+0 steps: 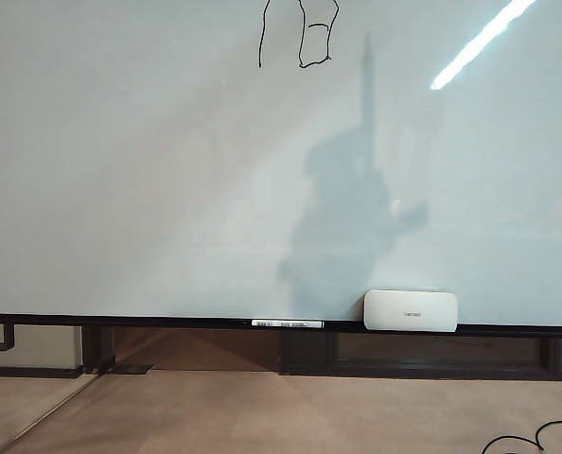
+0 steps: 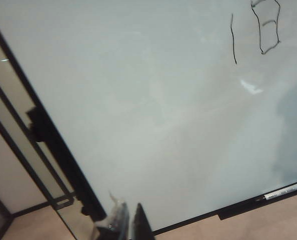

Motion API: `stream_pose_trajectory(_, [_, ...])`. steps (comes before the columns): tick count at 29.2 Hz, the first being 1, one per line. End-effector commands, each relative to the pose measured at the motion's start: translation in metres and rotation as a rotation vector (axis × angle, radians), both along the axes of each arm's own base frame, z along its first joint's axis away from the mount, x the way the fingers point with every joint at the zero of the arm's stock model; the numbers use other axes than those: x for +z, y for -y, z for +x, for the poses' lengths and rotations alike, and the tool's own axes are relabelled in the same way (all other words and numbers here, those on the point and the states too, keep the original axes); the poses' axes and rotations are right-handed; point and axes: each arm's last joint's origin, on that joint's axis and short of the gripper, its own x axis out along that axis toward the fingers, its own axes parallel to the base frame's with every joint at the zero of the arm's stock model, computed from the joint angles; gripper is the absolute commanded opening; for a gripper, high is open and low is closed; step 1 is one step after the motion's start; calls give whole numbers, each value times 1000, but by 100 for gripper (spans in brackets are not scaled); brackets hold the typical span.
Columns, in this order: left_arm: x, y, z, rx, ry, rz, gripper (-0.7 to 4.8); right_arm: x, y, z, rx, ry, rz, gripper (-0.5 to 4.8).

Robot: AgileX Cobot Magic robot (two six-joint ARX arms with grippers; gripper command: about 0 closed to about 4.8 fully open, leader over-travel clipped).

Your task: Reach to the right to find the marker pen, pick it up, and write the number 18 on the whiteboard.

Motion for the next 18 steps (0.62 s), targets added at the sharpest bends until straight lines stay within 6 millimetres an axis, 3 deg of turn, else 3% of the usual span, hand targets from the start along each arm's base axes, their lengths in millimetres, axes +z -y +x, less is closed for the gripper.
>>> stream_pose_trajectory(1, [6, -3, -24, 11, -10, 21, 21, 11, 27, -43, -4, 18, 7, -4])
stream_pose_trajectory(8, [11, -9, -83, 44, 29, 9, 21, 13, 82, -131, -31, 48, -6, -4])
stream_pose_trajectory(14, [-5, -12, -123, 12, 12, -108, 21, -6, 125, -202, -36, 58, 41, -4])
stream_pose_trajectory(18, [-15, -14, -143, 11, -57, -160, 21, -24, 147, -236, -41, 49, 69, -4])
